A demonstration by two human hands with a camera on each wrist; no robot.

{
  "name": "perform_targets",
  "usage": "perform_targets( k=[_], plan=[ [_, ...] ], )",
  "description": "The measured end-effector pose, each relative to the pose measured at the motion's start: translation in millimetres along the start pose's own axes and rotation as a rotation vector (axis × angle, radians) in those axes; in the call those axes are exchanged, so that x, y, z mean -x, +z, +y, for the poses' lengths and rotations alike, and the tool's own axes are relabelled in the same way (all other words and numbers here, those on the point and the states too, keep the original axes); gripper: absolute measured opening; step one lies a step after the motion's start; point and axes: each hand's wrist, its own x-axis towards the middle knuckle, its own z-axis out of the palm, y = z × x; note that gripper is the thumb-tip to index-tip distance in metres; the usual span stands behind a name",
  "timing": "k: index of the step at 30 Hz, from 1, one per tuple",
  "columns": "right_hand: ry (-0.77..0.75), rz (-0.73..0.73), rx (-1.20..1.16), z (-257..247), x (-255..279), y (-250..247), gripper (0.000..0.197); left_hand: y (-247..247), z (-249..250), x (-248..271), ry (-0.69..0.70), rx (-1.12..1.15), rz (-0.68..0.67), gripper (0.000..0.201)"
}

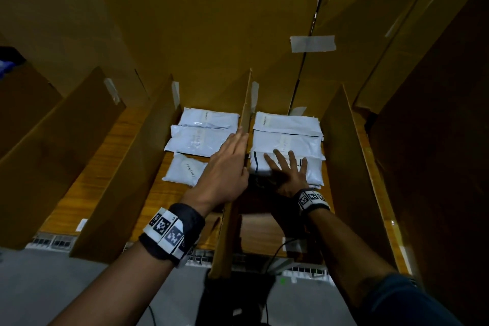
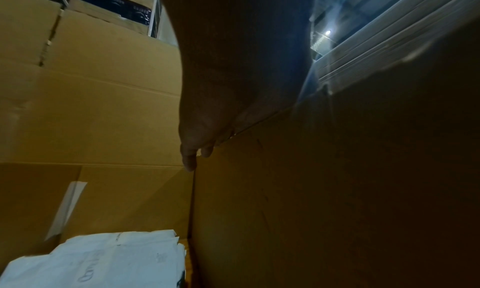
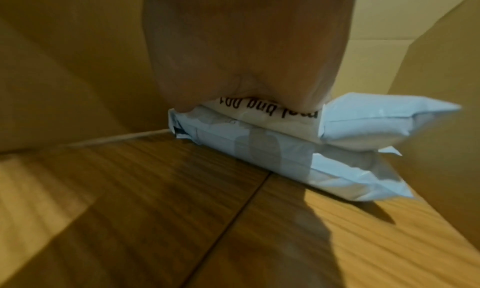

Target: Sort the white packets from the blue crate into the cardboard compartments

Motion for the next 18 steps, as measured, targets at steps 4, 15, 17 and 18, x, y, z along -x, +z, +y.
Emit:
perform_targets(
  k=[4,15,17,18],
  plan=[
    [0.029,-0.08,-0.039,0.3,-7.2,-6.4,0.087,-0.1,3.1,1.3,0.006,0.006,0.002,0.084],
    [0.037,-0.048,0.01,-32.1,24.7,-23.4,0.089,-11.9,4.2,21.6,0.094,0.041,0.049,0.074],
    [0.062,-0.131,0.006,-37.2,26.3,-19.6,0.094,-12.9,3.7,28.2,0.083,0.047,0.031,0.074],
    [0.07,-0.161,0.005,-38.8,25.4,-19.3,0.092,-14.5,3.9,31.4,0.074,0.057,0.017,0.074]
  ],
)
